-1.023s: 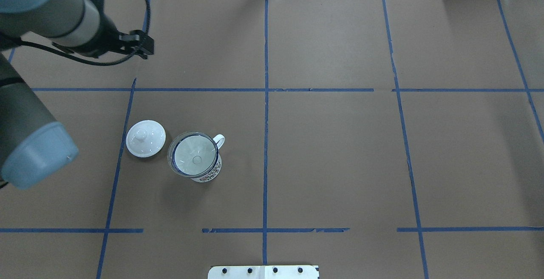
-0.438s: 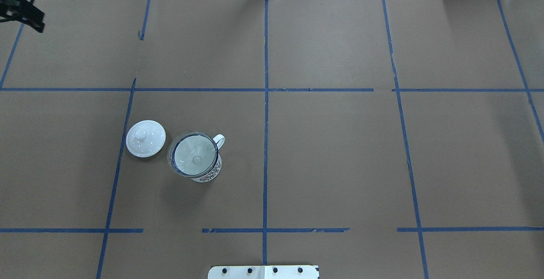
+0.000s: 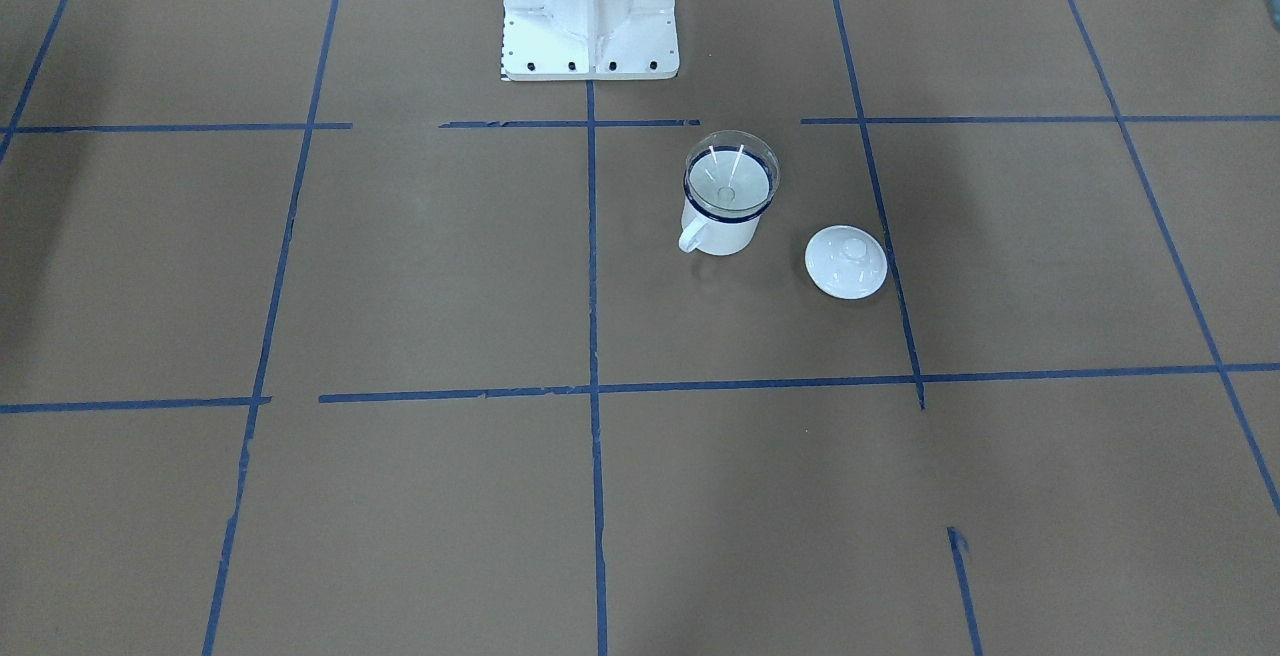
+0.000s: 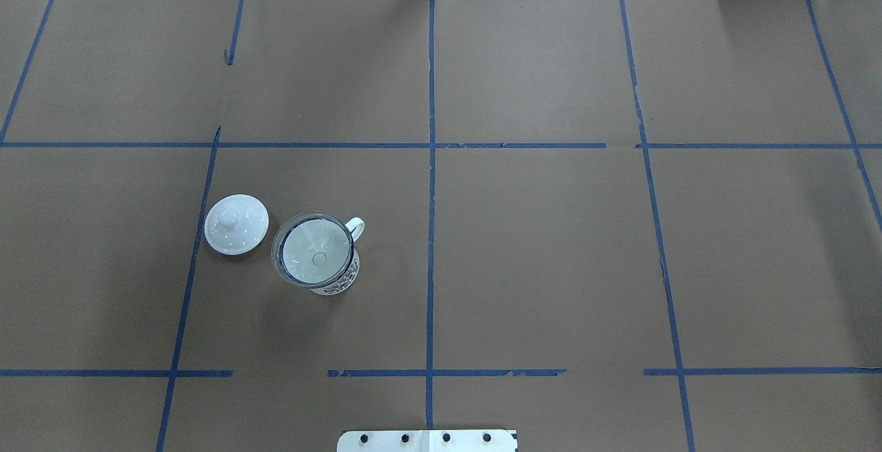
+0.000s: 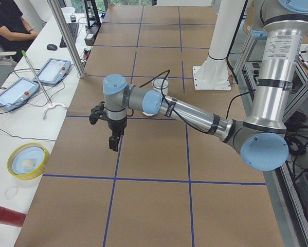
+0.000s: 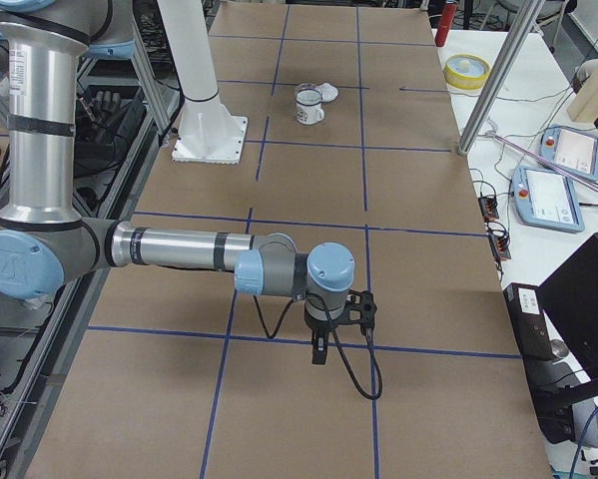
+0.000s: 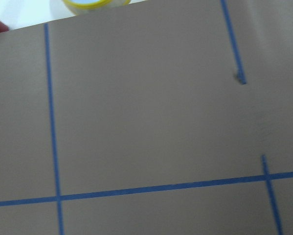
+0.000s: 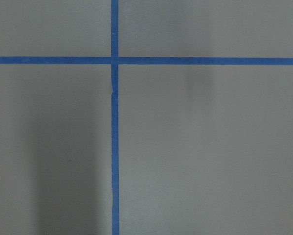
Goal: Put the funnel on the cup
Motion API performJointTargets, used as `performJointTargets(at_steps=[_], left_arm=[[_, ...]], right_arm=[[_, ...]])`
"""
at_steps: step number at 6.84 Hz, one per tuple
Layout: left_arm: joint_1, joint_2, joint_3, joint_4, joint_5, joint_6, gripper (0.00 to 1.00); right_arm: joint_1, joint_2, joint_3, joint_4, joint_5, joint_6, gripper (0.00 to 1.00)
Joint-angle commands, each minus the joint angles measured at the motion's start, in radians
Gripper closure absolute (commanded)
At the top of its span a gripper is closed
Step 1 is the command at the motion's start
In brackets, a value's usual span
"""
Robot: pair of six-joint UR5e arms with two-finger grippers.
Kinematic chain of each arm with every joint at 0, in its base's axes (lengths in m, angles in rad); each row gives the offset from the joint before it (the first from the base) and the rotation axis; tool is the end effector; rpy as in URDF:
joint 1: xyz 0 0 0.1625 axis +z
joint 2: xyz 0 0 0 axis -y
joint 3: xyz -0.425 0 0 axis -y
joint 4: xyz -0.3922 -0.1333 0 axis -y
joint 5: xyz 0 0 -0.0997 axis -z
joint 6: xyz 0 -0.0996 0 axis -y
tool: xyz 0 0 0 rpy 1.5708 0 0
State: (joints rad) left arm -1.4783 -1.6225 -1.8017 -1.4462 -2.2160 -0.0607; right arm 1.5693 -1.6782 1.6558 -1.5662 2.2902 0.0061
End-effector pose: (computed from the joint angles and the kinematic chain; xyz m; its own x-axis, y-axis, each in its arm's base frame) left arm -0.0260 -0.5142 0.5405 0.7909 0.1081 -0.6023 -0.0433 0.9917 0.1210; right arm 0.0670 -0.4450 0.6705 0.7522 0.0167 0.6587 -0.0031 0.9998 -0.0218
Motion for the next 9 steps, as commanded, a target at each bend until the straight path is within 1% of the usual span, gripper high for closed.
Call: performJointTargets(at_steps=[1,3,5,9], left_arm=[[-0.033,0.183,0.030,-0.168,-0.103,0.024,0.00],[-0.065,0.179,0.077,-0.183,-0.102,0.025,0.00],[-0.129,0.170,0.085,-0.171,-0.100,0.025,0.00],[-0.134,0.168,0.082,-0.171,-0.100,0.024,0.00]], right_arm=[[0.000,0.000,0.001,0.000,0.000,0.000,0.00],[0.000,0.000,0.001,0.000,0.000,0.000,0.00],[0.000,0.000,-0.001,0.000,0.000,0.000,0.00],[0.000,0.000,0.001,0.000,0.000,0.000,0.00]])
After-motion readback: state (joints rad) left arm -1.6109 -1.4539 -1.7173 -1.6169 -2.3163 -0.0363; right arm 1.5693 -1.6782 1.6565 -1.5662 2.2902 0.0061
